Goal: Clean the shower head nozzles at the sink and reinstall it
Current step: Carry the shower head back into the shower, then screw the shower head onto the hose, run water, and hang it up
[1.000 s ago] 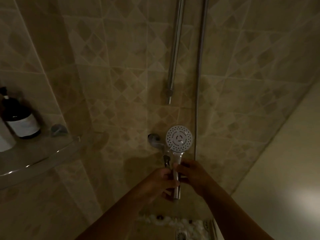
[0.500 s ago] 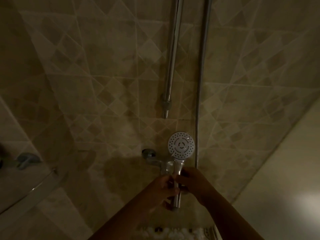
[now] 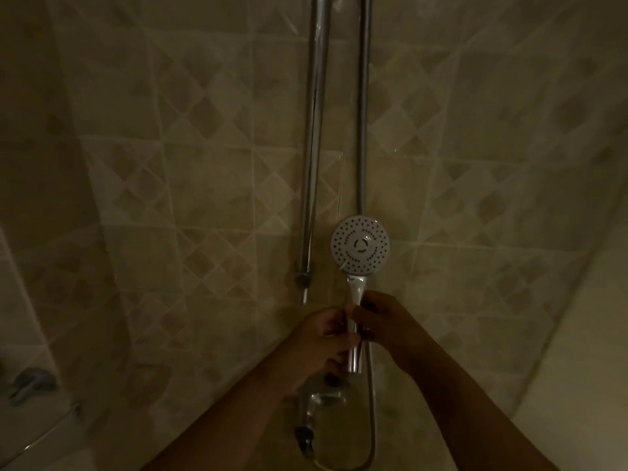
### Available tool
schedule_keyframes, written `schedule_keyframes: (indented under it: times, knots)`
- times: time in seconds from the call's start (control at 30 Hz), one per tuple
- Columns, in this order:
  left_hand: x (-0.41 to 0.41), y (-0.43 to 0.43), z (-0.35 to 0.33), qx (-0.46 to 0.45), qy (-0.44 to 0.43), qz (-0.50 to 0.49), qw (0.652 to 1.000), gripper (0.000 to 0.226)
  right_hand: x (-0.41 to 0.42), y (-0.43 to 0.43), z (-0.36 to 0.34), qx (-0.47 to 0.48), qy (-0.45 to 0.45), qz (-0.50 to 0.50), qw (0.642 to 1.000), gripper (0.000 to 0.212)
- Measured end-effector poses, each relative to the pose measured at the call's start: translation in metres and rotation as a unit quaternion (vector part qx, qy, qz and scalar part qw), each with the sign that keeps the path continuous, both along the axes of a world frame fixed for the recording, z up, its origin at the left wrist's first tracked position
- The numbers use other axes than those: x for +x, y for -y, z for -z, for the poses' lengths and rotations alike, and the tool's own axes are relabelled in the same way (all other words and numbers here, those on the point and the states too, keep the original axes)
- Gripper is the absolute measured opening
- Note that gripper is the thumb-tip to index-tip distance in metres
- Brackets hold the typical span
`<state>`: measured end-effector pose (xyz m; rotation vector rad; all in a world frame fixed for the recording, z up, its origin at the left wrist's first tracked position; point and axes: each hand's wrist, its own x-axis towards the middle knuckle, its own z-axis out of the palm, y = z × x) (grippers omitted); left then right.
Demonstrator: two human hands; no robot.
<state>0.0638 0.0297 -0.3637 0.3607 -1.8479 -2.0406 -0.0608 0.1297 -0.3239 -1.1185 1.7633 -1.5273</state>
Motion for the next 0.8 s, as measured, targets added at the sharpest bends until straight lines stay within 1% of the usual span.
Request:
schedule_keyframes:
  times: [0.1, 0.2, 0.3, 0.4, 0.47, 0.53, 0.63, 0.77, 0.8]
  knots:
    - [-0.013, 0.005, -0.030, -0.034, 0.000, -0.007, 0.999, 0.033, -0.005, 0.004, -0.029, -0.019, -0.023, 0.004, 1.000, 0.013]
    - [-0.024, 0.008, -0.062, -0.075, -0.014, -0.024, 0.997, 0.031, -0.009, 0.005, -0.060, -0.048, -0.045, 0.013, 0.998, 0.019]
    - [-0.031, 0.010, -0.097, -0.121, -0.045, -0.043, 0.991, 0.026, -0.013, 0.007, -0.096, -0.074, -0.072, 0.013, 0.995, 0.018]
    - [-0.036, 0.014, -0.135, -0.174, -0.054, -0.062, 0.981, 0.025, -0.018, 0.011, -0.129, -0.098, -0.094, 0.008, 0.991, 0.018]
    - [-0.037, 0.018, -0.160, -0.201, -0.054, -0.061, 0.976, 0.019, -0.022, 0.013, -0.150, -0.110, -0.107, 0.012, 0.988, 0.017]
    - [-0.037, 0.020, -0.186, -0.232, -0.059, -0.056, 0.969, 0.019, -0.027, 0.016, -0.170, -0.124, -0.107, 0.018, 0.986, 0.015]
    - [-0.038, 0.021, -0.220, -0.289, -0.076, -0.088, 0.950, 0.012, -0.030, 0.020, -0.202, -0.144, -0.097, 0.023, 0.985, 0.018]
    - [-0.041, 0.020, -0.262, -0.303, -0.108, -0.120, 0.939, 0.016, -0.031, 0.026, -0.241, -0.181, -0.090, 0.041, 0.979, 0.031]
    - [-0.041, 0.021, -0.271, -0.300, -0.110, -0.121, 0.940, 0.020, -0.029, 0.028, -0.248, -0.187, -0.093, 0.043, 0.977, 0.032]
